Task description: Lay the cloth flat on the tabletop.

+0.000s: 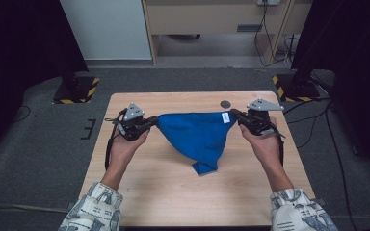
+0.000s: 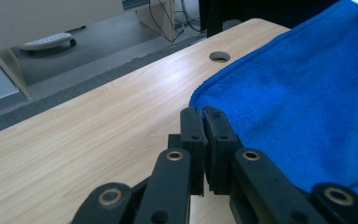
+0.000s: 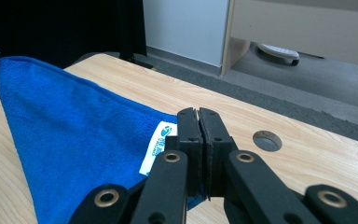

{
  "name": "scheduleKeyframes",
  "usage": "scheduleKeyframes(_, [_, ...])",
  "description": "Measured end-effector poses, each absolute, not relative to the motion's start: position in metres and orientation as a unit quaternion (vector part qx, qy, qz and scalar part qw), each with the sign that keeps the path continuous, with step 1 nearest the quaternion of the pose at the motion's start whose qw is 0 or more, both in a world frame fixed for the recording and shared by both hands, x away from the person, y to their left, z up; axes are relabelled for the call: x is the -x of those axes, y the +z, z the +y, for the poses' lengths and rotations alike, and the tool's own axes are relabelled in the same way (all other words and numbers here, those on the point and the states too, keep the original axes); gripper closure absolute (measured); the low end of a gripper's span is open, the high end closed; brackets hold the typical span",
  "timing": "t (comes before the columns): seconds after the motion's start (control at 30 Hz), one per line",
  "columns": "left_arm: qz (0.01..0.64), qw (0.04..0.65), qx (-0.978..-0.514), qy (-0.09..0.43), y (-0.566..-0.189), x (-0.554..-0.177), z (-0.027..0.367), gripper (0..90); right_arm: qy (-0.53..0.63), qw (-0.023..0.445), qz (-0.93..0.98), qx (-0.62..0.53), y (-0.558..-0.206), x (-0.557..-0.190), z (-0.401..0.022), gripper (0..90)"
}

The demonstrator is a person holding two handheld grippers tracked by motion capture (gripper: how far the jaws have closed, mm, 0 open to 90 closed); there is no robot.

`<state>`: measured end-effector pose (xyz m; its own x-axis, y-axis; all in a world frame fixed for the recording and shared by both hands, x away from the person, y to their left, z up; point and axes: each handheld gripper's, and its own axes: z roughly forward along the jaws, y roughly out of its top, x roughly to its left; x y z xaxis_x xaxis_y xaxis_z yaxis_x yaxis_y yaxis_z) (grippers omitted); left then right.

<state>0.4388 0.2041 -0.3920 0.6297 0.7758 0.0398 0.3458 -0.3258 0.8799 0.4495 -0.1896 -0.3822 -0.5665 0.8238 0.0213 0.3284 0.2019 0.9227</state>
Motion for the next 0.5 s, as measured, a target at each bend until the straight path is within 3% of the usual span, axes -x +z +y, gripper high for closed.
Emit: scheduleKeyframes(0.5, [0.348,0.474,-0.770,0.250,-0.376,-0.426,0.205,87.1,0.507,0.262,0.730,-0.377,-0.367,-0.439,-0.189,88.5])
